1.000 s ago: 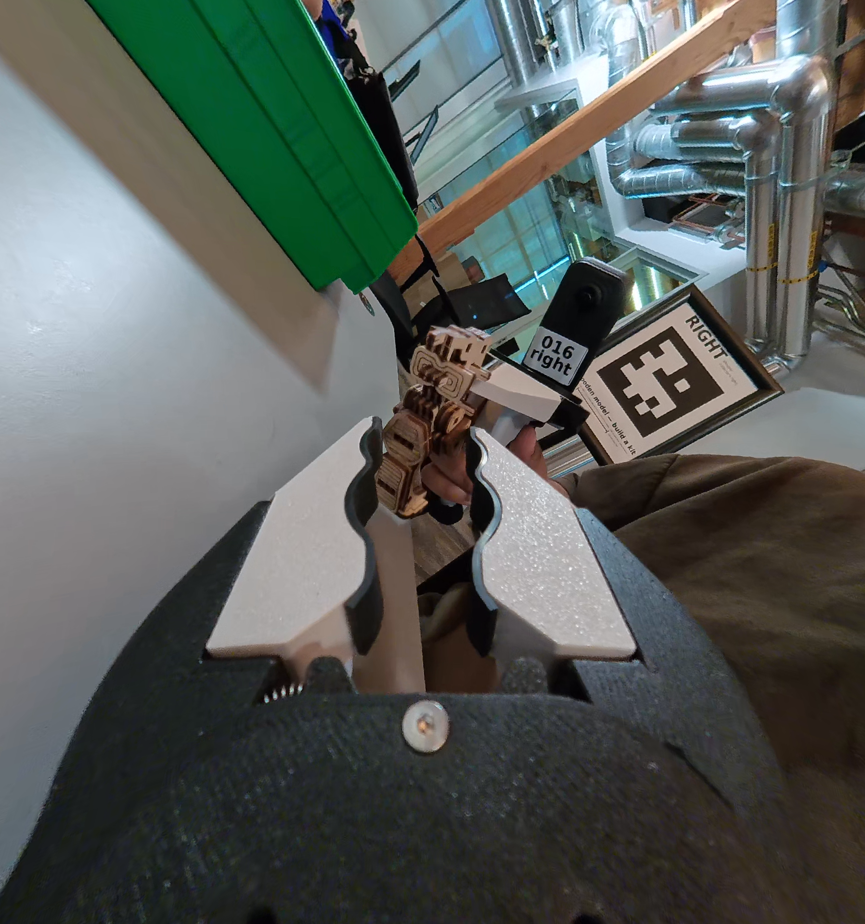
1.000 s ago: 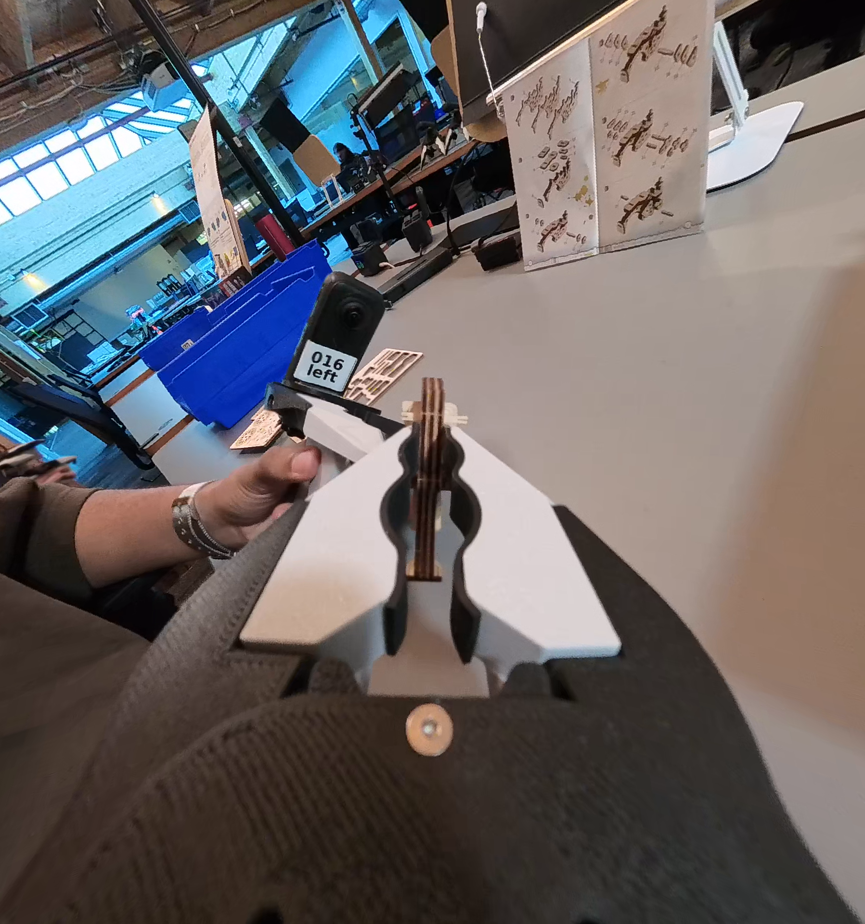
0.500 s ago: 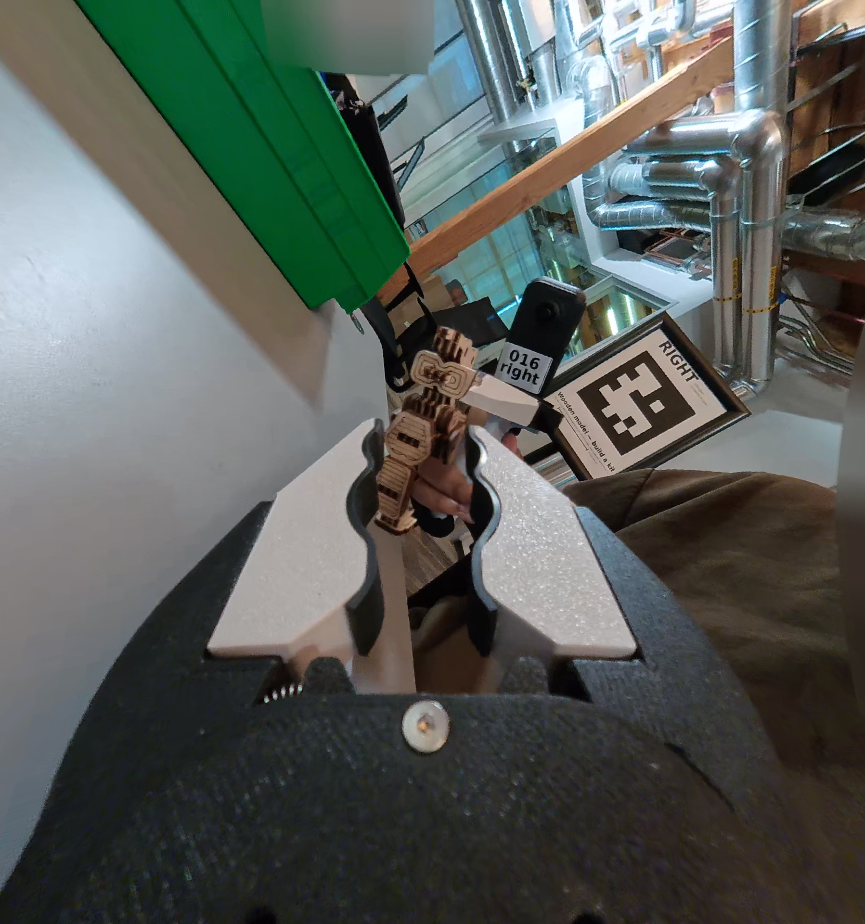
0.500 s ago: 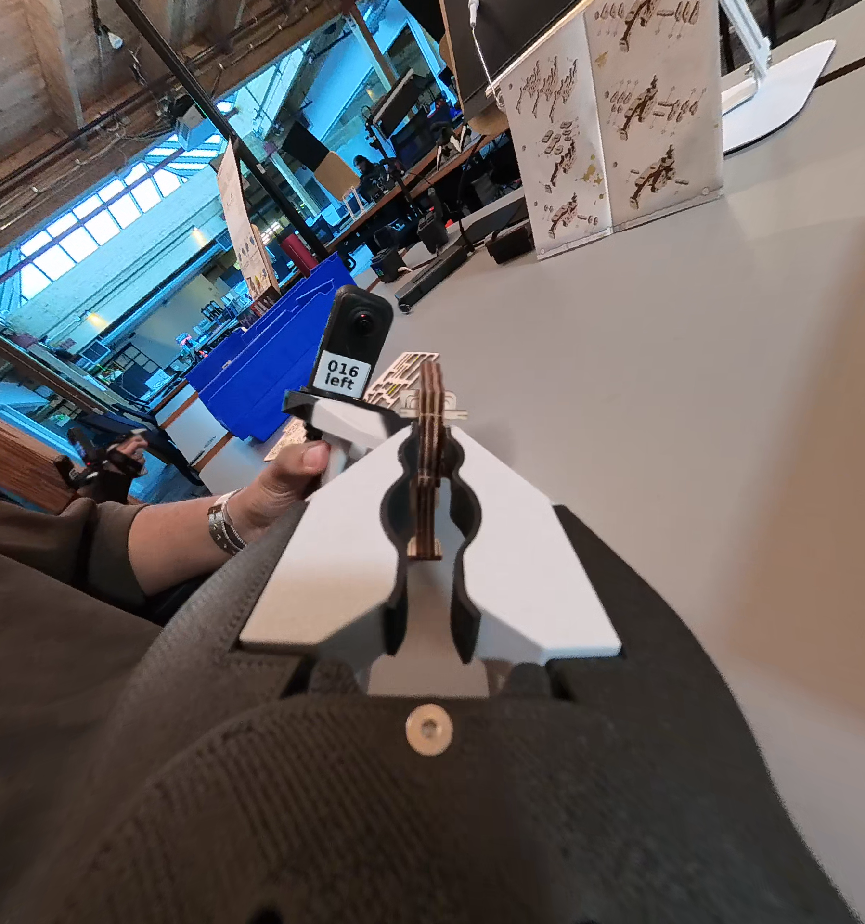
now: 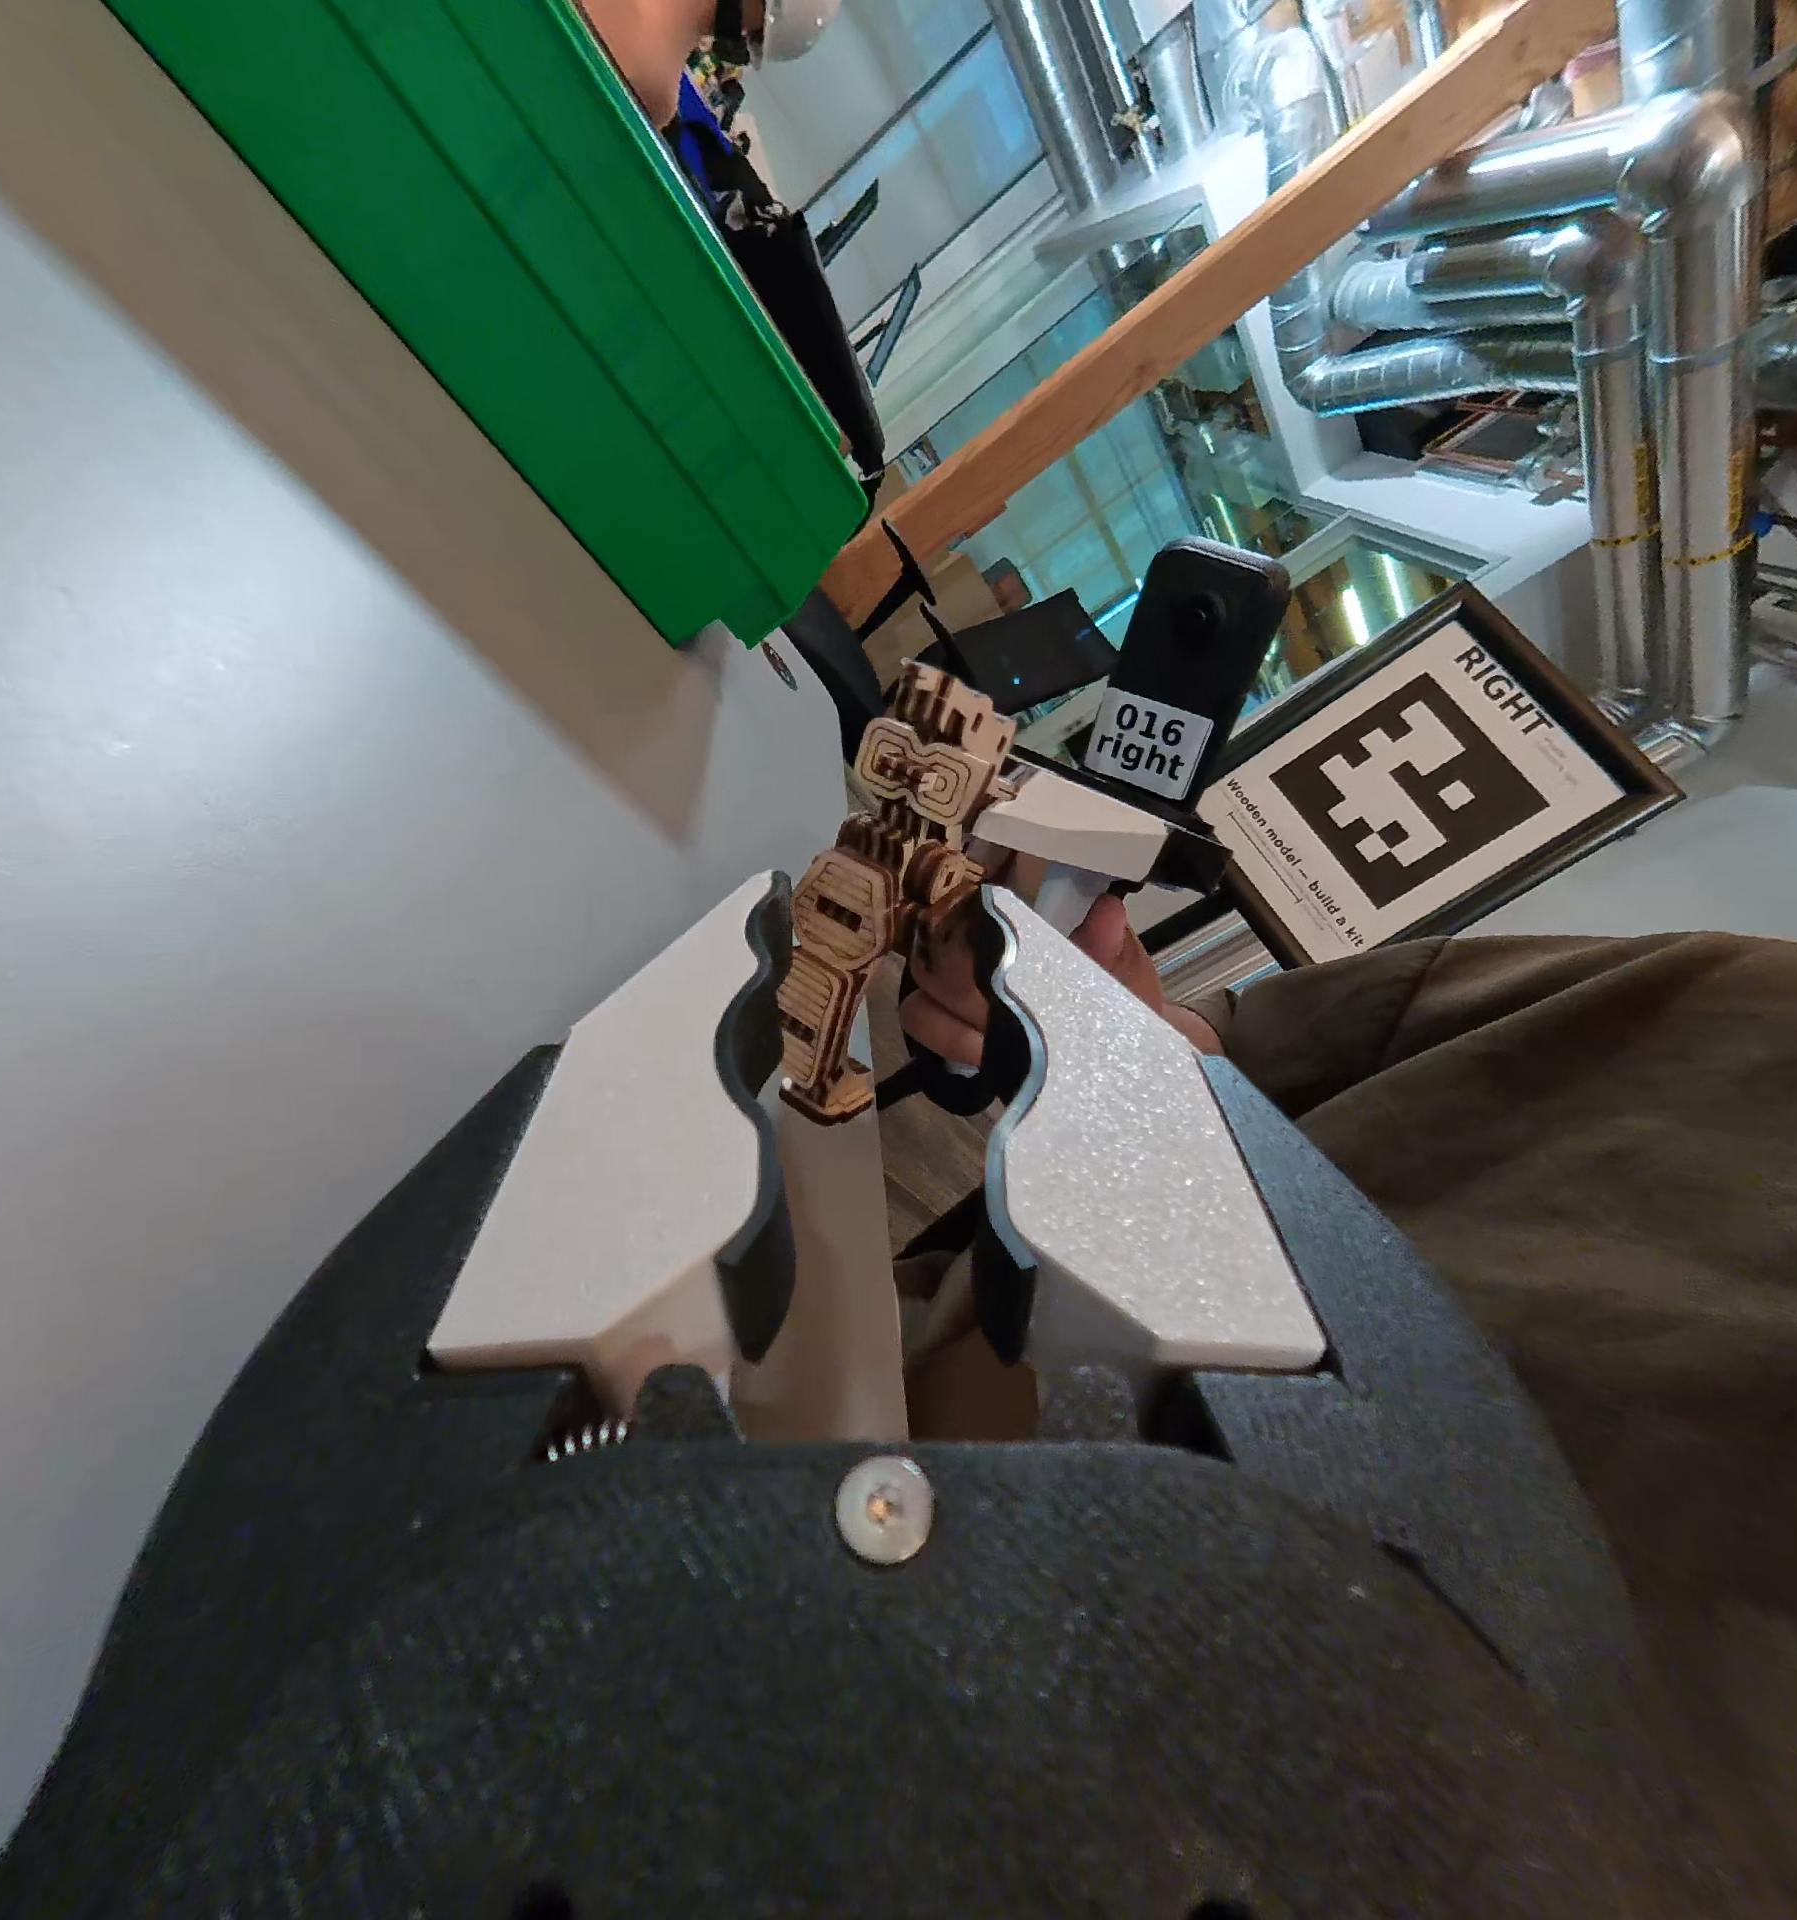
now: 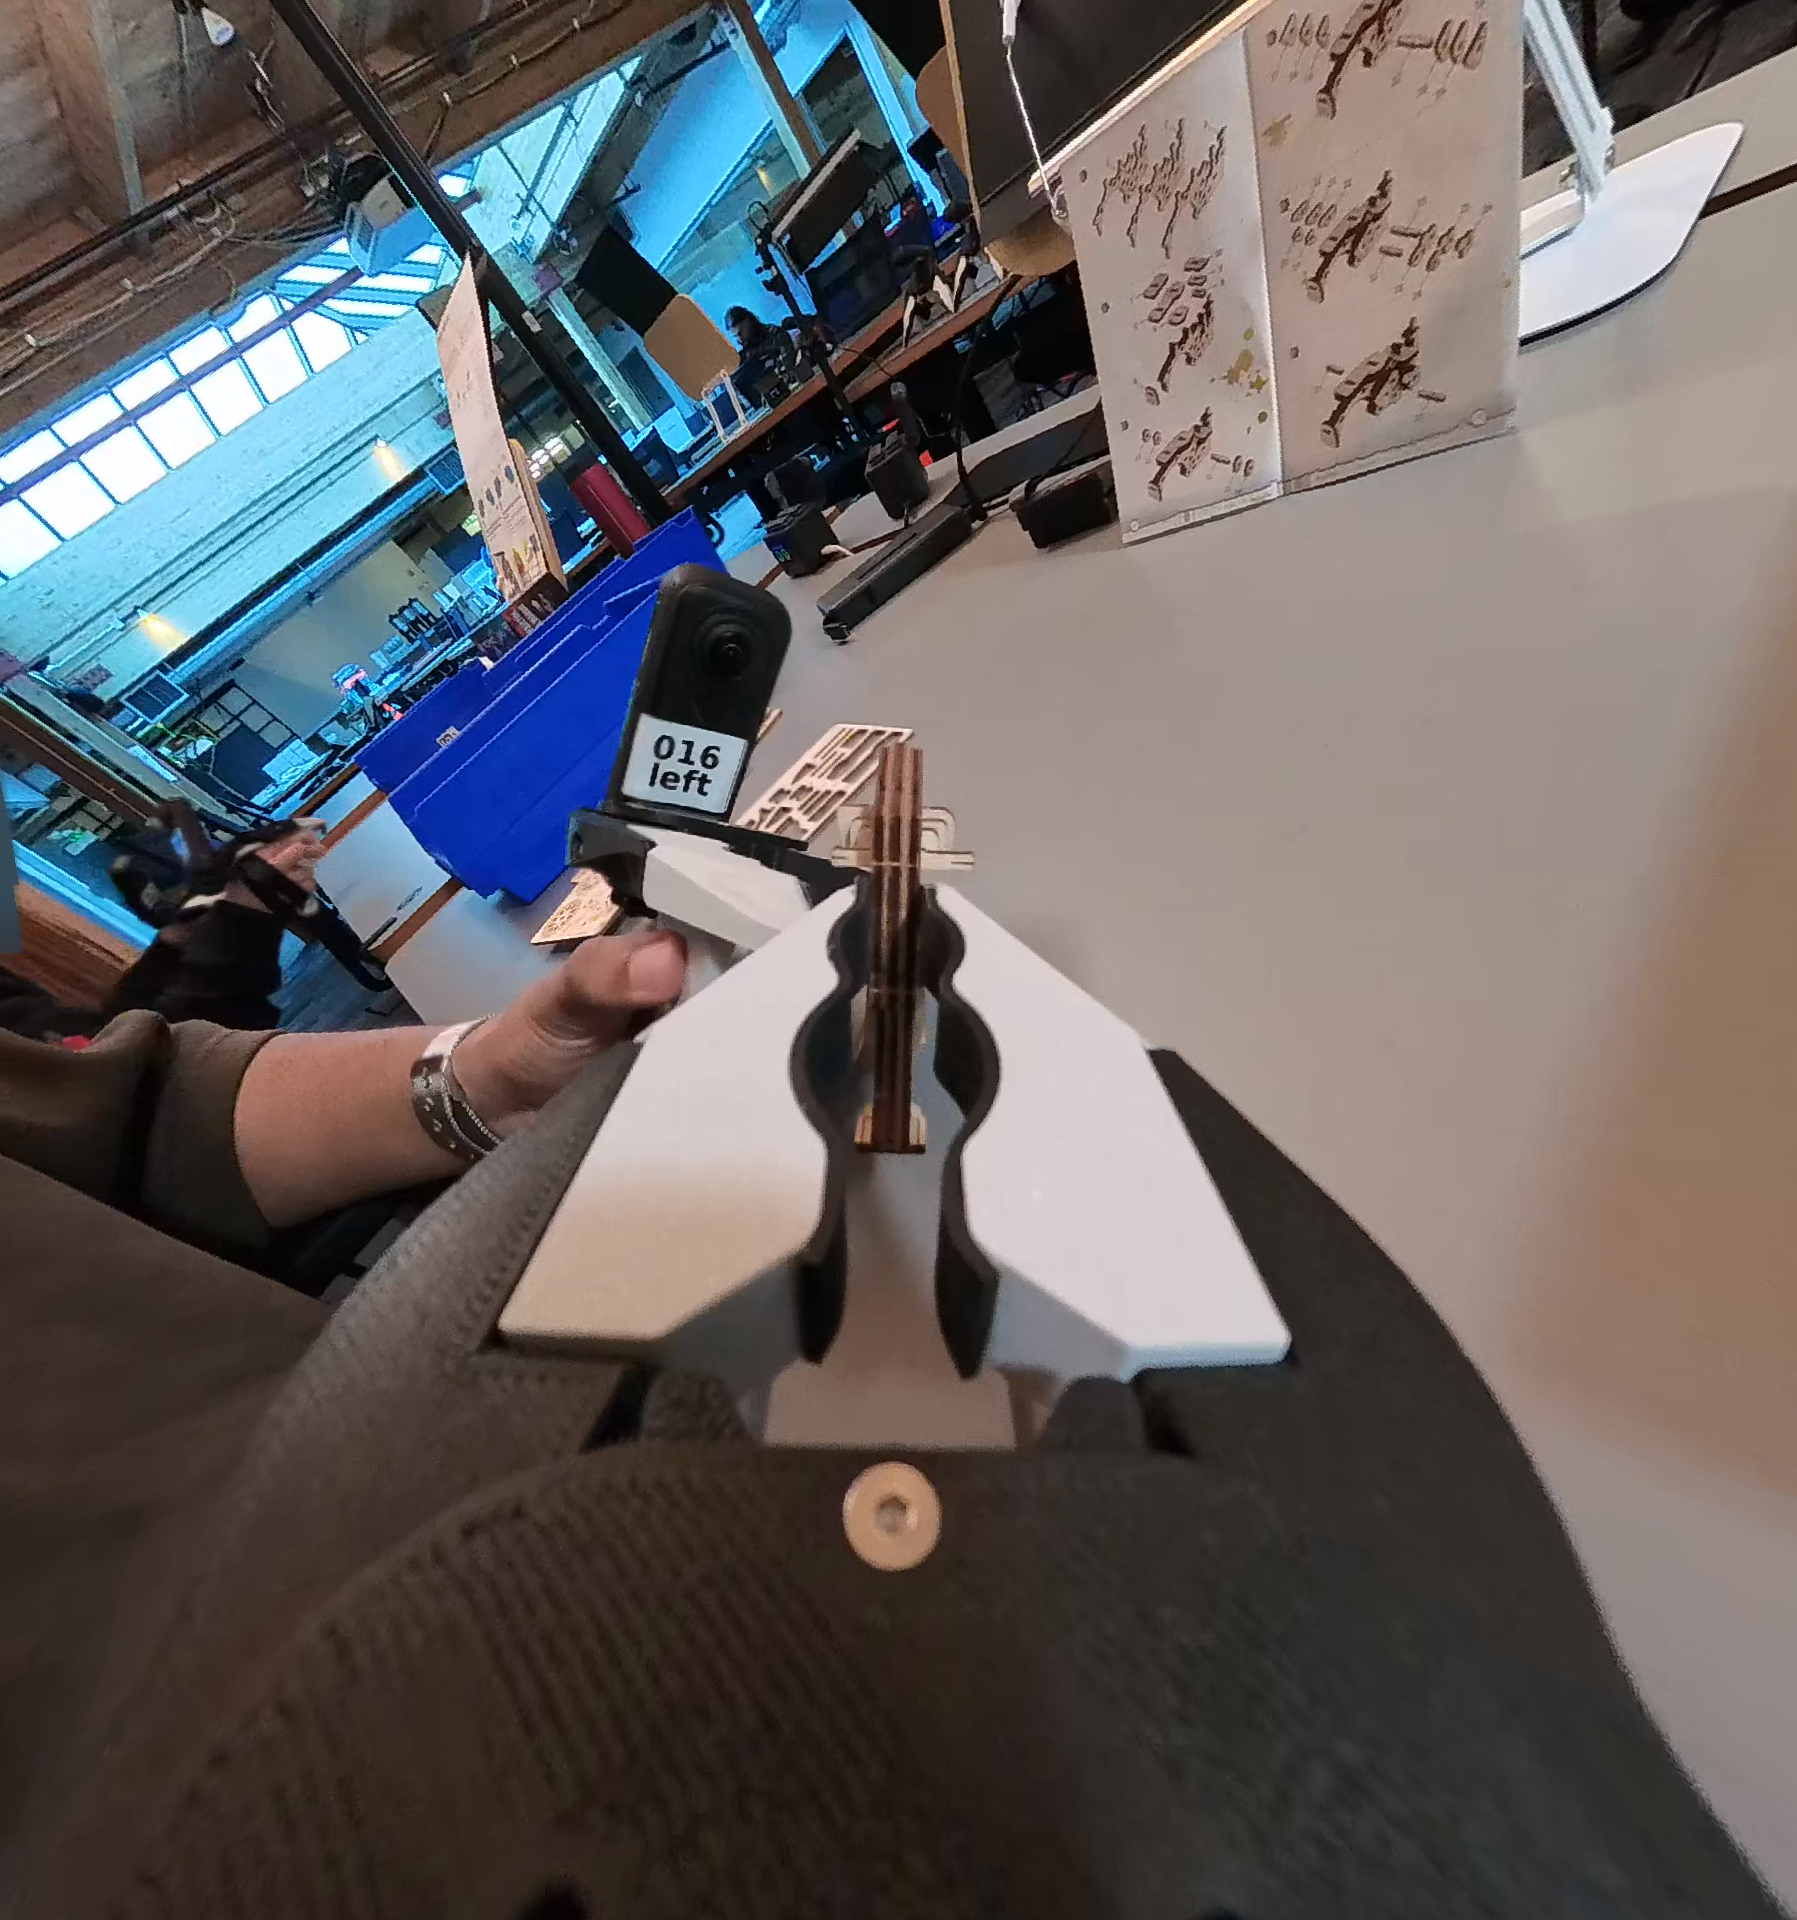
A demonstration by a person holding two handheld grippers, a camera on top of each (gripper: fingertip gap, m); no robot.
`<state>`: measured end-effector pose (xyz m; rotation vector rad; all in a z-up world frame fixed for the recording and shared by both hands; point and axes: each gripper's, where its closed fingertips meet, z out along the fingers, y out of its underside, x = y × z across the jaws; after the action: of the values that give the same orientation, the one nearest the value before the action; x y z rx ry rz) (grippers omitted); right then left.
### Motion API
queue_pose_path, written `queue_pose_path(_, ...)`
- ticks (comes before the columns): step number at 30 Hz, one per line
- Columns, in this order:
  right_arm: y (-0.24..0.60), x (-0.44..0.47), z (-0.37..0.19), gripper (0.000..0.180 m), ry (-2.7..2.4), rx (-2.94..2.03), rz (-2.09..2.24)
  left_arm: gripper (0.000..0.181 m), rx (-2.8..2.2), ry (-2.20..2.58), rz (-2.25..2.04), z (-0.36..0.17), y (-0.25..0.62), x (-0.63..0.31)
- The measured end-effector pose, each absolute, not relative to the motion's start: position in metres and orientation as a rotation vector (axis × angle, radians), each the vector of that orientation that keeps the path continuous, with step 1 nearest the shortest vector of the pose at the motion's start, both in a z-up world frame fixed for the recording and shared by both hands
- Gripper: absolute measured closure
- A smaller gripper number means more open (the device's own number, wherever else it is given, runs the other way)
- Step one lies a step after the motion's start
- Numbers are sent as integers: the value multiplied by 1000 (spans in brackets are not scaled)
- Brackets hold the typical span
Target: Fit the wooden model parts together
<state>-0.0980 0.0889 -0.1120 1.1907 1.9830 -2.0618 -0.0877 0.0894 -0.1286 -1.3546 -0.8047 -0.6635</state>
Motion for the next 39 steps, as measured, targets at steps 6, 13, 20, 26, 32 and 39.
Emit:
queue_pose_path(6,89,-98,-114,173,2011,1195,-2048,151,-1361,-806,-599,-128,88,-90)
queue_pose_path(13,90,-98,-115,172,2005,1184,-2041,152,-1352,-817,-588,-127,87,-92)
queue_pose_path(20,90,-99,-115,172,2001,1183,-2036,152,-1329,-838,-605,-127,86,-93)
queue_pose_path(26,89,-98,-112,172,1980,1169,-2052,151,-1318,-824,-678,-126,87,-91)
queue_pose_path(32,90,-97,-113,173,1893,1180,-2027,151,-1382,-766,-614,-127,86,-89)
queue_pose_path(39,92,-97,-114,172,1812,1190,-1997,154,-1358,-771,-666,-126,85,-89)
